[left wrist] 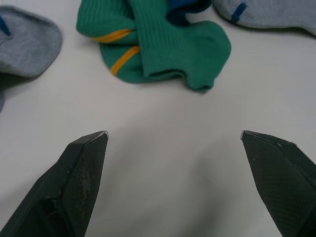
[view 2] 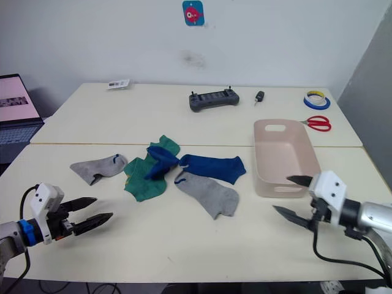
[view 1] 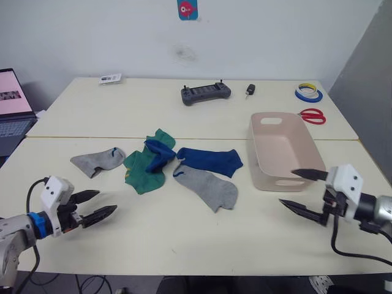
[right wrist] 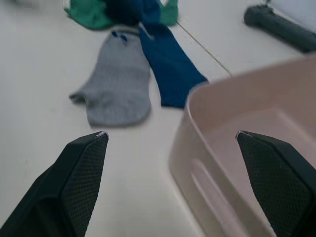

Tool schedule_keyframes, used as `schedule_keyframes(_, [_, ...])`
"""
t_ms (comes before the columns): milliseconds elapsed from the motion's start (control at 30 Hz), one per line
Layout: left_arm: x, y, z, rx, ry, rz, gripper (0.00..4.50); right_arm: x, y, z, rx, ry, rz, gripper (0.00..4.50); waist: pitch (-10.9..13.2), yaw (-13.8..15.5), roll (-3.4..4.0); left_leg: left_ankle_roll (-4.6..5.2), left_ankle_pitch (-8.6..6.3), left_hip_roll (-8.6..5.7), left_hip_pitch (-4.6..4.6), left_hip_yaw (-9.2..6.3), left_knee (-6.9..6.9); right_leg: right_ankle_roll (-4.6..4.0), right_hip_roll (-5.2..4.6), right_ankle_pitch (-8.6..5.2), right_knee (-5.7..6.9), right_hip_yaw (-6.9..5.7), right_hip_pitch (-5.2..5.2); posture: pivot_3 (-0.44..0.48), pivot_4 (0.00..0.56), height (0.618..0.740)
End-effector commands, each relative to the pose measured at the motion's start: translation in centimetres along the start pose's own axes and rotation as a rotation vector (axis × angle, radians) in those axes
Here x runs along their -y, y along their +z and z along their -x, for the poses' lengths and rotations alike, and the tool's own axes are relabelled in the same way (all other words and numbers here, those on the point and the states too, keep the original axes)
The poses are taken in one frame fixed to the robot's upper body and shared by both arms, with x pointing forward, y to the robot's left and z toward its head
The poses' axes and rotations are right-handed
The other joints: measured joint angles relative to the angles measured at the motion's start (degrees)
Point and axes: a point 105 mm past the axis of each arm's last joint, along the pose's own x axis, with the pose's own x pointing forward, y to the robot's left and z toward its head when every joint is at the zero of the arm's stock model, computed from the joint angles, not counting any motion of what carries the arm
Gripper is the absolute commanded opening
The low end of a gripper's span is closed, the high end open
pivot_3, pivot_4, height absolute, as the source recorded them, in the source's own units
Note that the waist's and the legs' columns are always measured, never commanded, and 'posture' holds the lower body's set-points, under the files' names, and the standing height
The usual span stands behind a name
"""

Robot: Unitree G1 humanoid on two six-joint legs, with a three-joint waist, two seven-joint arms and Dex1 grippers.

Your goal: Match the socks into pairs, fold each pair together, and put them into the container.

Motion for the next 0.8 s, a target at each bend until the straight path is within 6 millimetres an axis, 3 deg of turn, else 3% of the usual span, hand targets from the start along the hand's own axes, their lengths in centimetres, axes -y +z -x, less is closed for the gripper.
schedule_keyframes(33, [0.6, 2.6, -0.6, 0.068, -0.026, -0.086, 4.50, -0.6, 1.4, -1.8, 0.035, 0.037, 0.040, 4.45, 0.0, 0.2, -0.01, 0.00, 0.00, -0.01, -0.02, -0.01, 0.00, 0.00, 0.00, 0.00, 0.00, -0.01, -0.01, 0.000, 0.150, 0.740])
schedule_keyframes(200, [1.3, 4.9, -2.5, 0.102, -0.051, -0.207, 4.50, -2.4, 4.1, -3.3, 0.122, 0.150, 0.090, 4.45, 0.0, 0.3, 0.02, 0.00, 0.00, -0.03, -0.09, -0.07, 0.05, 0.00, 0.00, 0.00, 0.01, -0.06, -0.03, 0.000, 0.150, 0.740])
schedule_keyframes(600, [1.6, 6.6, -8.9, 0.094, 0.070, -0.414, 4.50, -3.5, 4.9, -4.2, 0.167, 0.169, 0.078, 4.45, 0.1, 0.2, -0.02, 0.00, 0.00, -0.04, -0.16, -0.08, 0.14, 0.00, 0.02, 0.01, 0.04, -0.07, -0.07, 0.000, 0.150, 0.740])
schedule_keyframes(700, [1.8, 6.1, -10.4, 0.079, 0.064, -0.440, 3.92, -3.6, 5.1, -4.3, 0.177, 0.169, 0.076, 4.50, 0.1, 0.2, -0.02, 0.00, 0.00, -0.04, -0.17, -0.08, 0.16, 0.01, 0.03, 0.01, 0.04, -0.07, -0.08, 0.000, 0.150, 0.740])
schedule_keyframes(800, [2.2, 5.5, -11.5, 0.061, 0.045, -0.455, 2.99, -3.7, 5.2, -4.4, 0.179, 0.169, 0.077, 4.50, 0.1, 0.1, -0.02, 0.01, 0.00, -0.03, -0.18, -0.06, 0.17, 0.01, 0.05, 0.01, 0.05, -0.04, -0.11, 0.000, 0.150, 0.740])
